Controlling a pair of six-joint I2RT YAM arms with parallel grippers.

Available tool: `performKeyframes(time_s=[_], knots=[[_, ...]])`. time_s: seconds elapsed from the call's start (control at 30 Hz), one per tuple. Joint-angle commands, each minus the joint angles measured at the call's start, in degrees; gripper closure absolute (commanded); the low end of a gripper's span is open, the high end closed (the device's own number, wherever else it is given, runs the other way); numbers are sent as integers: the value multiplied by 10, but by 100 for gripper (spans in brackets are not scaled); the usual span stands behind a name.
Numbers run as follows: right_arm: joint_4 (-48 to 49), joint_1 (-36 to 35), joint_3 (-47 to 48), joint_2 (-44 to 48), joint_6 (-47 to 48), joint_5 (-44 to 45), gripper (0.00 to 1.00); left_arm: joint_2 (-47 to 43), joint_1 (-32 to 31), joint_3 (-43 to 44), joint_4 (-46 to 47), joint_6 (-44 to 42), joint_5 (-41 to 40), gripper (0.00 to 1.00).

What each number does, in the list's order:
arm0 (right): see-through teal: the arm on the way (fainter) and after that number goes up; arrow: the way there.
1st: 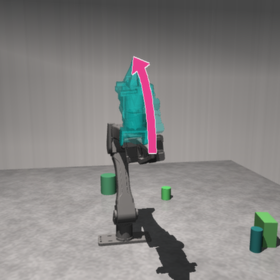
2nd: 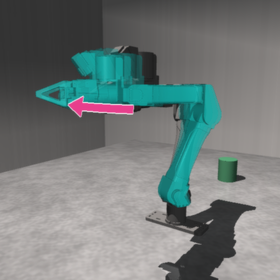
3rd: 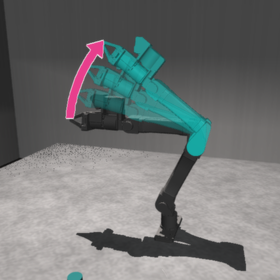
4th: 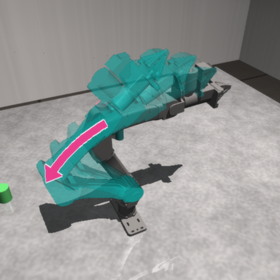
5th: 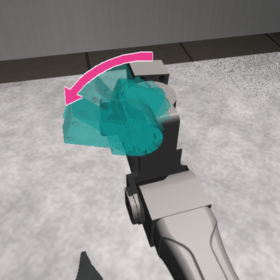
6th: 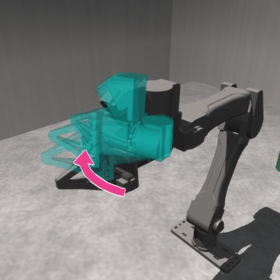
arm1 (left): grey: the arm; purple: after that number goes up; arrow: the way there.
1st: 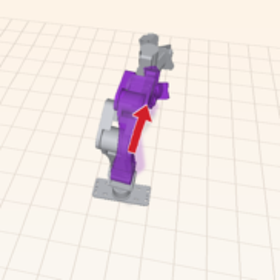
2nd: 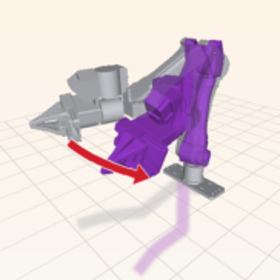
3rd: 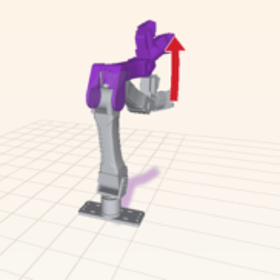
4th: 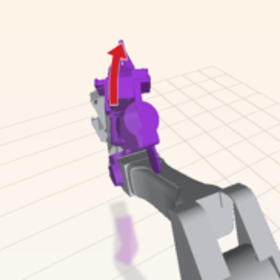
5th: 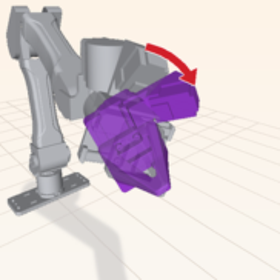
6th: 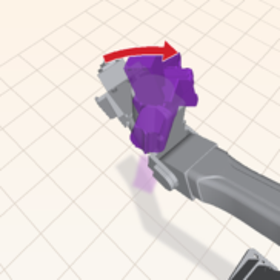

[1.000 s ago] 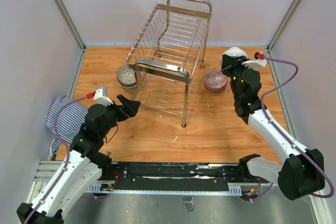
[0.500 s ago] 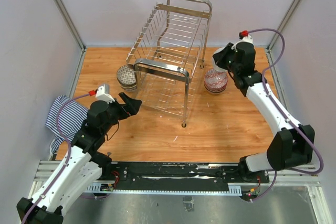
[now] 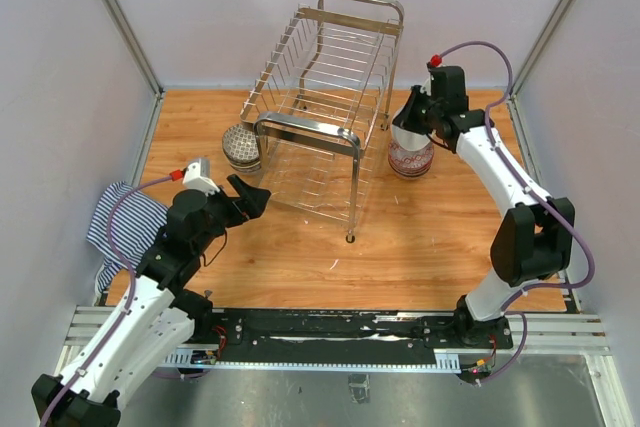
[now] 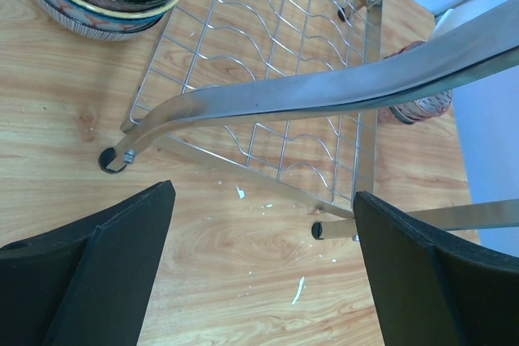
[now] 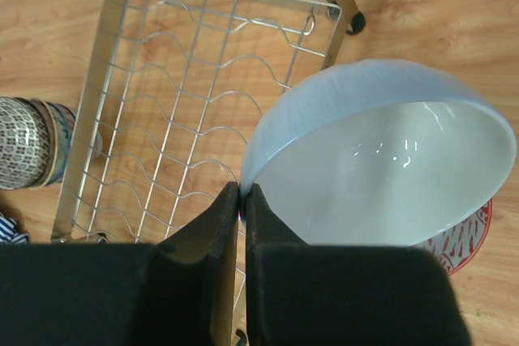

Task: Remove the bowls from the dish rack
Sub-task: Place the bowl with the bowl.

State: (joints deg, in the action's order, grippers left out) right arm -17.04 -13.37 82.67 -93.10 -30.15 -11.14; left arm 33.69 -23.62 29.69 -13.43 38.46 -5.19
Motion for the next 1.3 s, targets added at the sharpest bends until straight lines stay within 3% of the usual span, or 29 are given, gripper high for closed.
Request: performKeyframes(time_s=[0.0,0.63,1.27], knots=[[-47,10,41,-2,38,-6,99,3,4,15,9,-12,7,3],[-136,-4,71,-29,88,30,99,-1,4,3,16,-9,7,3],[-225,-53,171,-108,118,100,99,-3,4,-1,15,-9,4,3]])
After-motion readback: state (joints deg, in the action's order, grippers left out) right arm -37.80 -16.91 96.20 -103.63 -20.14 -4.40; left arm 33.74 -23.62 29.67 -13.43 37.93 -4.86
